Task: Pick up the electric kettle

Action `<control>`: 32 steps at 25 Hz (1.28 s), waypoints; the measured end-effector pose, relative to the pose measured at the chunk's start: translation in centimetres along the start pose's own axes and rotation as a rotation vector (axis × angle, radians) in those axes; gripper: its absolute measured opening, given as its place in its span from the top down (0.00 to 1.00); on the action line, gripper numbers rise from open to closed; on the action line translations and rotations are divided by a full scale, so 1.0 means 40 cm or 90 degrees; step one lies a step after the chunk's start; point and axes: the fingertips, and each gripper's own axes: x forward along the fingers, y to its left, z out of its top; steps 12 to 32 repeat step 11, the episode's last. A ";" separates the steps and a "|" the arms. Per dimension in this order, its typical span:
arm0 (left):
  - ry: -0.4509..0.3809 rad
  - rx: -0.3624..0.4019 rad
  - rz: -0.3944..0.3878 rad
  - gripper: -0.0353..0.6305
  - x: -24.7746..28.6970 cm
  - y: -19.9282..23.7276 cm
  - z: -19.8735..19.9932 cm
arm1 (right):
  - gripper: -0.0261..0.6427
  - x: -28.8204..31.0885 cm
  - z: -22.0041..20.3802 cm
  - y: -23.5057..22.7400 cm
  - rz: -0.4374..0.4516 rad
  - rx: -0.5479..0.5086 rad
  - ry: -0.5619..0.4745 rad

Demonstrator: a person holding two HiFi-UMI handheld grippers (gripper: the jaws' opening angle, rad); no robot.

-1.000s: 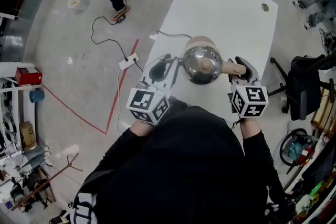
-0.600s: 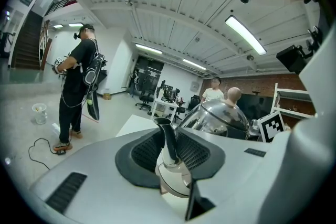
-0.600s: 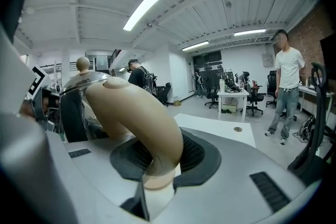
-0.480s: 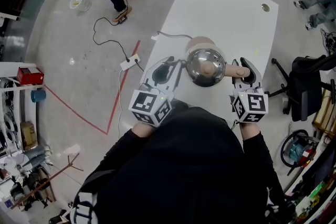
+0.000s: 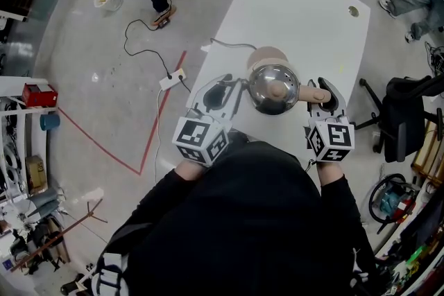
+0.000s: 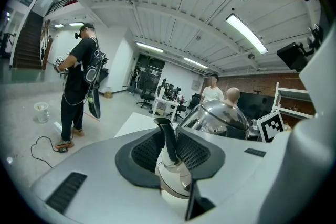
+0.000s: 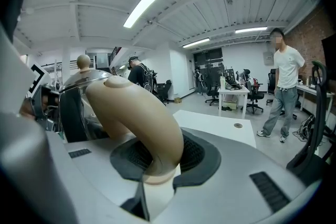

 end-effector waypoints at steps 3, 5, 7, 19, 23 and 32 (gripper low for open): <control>0.000 0.000 0.001 0.79 -0.001 0.001 0.000 | 0.81 0.000 -0.002 0.002 0.001 0.000 0.004; 0.000 0.000 0.001 0.79 0.000 0.001 0.001 | 0.81 0.000 -0.001 0.002 0.002 -0.002 0.004; 0.000 0.000 0.001 0.79 0.001 0.000 0.001 | 0.81 0.000 -0.001 0.002 0.002 -0.004 0.005; 0.001 0.001 0.000 0.79 -0.001 -0.002 0.004 | 0.81 -0.004 -0.001 0.002 0.001 -0.004 0.007; 0.001 0.001 0.000 0.79 -0.001 -0.002 0.004 | 0.81 -0.004 -0.001 0.002 0.001 -0.004 0.007; 0.001 0.001 0.000 0.79 -0.001 -0.002 0.004 | 0.81 -0.004 -0.001 0.002 0.001 -0.004 0.007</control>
